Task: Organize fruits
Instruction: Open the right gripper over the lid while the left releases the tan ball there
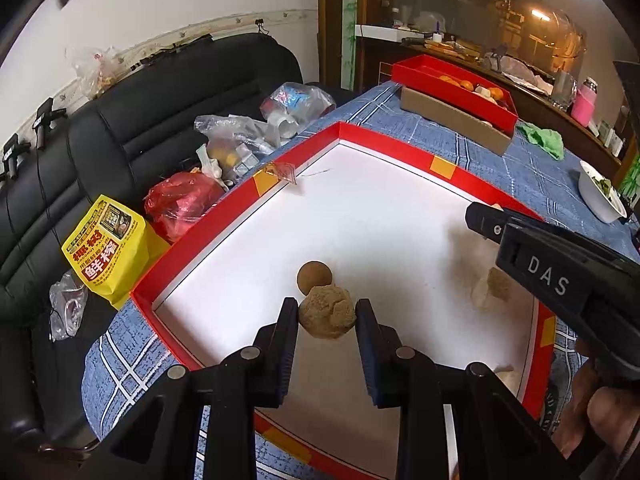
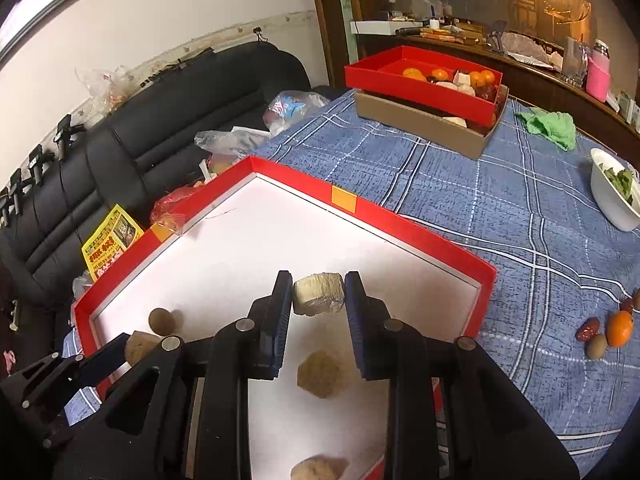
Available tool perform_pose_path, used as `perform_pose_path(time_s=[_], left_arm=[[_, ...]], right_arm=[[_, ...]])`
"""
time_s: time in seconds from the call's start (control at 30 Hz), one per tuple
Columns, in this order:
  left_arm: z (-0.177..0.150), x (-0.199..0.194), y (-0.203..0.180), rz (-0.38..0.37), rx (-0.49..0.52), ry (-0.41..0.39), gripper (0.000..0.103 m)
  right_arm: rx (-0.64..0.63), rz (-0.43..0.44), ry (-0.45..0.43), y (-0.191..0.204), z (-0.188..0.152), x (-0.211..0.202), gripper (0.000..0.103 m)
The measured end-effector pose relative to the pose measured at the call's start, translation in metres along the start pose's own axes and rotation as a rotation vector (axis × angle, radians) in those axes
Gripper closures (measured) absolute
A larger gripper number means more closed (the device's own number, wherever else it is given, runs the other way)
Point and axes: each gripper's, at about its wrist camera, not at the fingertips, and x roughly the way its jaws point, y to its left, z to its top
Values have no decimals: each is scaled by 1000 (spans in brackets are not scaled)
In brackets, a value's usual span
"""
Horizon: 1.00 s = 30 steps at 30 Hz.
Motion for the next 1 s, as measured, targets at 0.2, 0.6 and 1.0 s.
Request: perform_pose_path(time_s=[0.2, 0.6, 1.0], left_arm=[[1, 13, 6, 10, -24, 74, 73], [-3, -15, 12, 6, -150, 51, 52], [-17, -61, -117, -192, 80, -57, 46]], right_arm=[[-9, -6, 44, 0, -1, 10, 76], [-6, 2, -26, -14, -16, -43, 27], [209, -121, -145, -151, -83, -146, 24]])
